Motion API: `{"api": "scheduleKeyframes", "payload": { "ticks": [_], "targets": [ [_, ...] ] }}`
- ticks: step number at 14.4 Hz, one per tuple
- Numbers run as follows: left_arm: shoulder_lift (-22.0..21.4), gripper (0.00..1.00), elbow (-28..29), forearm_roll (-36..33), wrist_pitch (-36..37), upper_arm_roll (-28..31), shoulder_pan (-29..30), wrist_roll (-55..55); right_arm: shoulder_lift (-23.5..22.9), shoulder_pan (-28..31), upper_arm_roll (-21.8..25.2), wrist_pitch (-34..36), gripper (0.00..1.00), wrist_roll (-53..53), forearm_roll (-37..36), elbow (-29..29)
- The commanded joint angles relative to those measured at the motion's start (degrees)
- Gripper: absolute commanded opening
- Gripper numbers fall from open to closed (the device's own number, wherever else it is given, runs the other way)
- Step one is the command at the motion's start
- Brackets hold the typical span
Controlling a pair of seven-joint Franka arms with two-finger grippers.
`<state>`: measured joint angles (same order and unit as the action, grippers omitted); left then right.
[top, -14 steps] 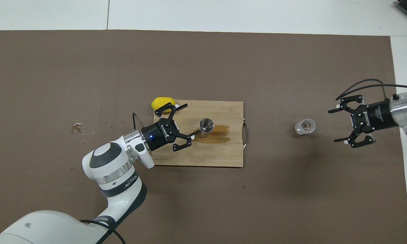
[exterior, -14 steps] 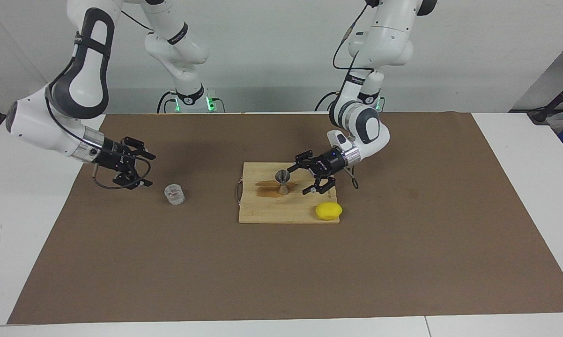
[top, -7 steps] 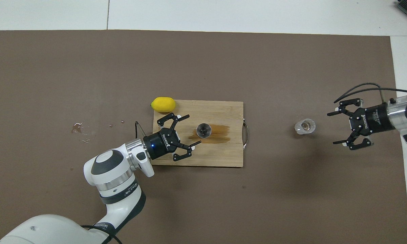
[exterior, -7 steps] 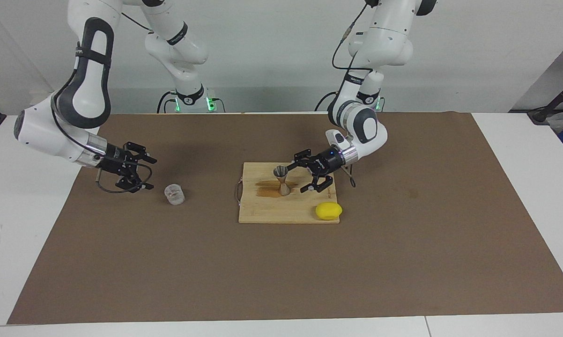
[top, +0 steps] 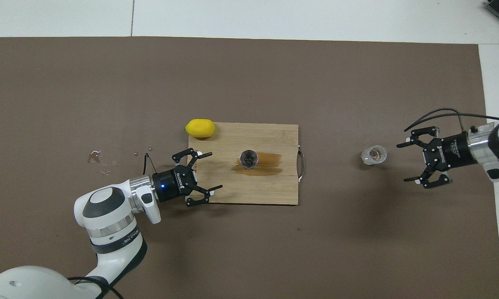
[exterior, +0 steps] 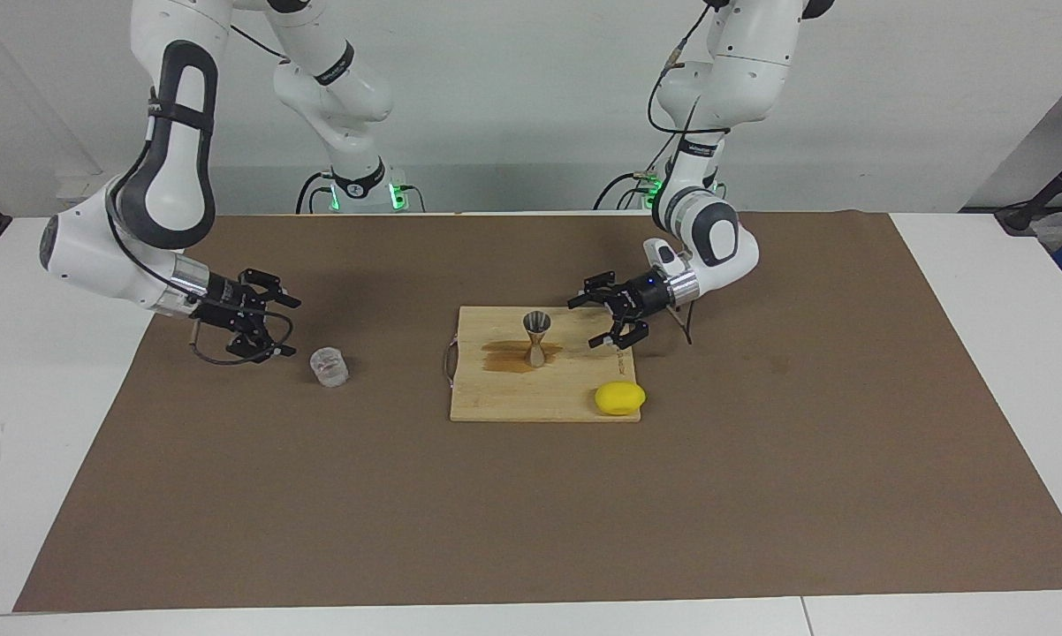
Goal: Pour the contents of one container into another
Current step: 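Withdraw the left gripper while the right gripper closes on the glass cup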
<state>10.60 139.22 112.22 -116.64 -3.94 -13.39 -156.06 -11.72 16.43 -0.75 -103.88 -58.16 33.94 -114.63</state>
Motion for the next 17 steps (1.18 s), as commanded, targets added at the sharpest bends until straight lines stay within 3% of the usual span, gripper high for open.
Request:
{"api": "scheduleKeyframes", "payload": {
  "ticks": [1, 5, 9, 17],
  "targets": [
    [-1.9, 1.0, 1.59, -9.25, 2.91, -0.01, 6.42, -3.03, -3.12, 1.41, -0.66, -2.02, 1.0, 2.35, 2.8, -0.24],
    [-1.99, 1.0, -0.26, -27.96, 8.52, 0.34, 16.87, -2.85, -8.66, 1.42, -0.66, -3.17, 1.0, 6.82, 3.94, 3.09],
    [-1.02, 1.0, -4.91, -46.69, 10.9, 0.34, 25.85, -2.24, -9.64, 0.89, -0.75, -5.19, 1.0, 8.67, 4.46, 2.49],
    [2.76, 1.0, -20.46, -70.7, 19.95, 2.18, 28.85, 5.66, -9.2, -0.25, -1.19, -7.12, 1.0, 12.02, 6.66, -0.24]
  ]
}}
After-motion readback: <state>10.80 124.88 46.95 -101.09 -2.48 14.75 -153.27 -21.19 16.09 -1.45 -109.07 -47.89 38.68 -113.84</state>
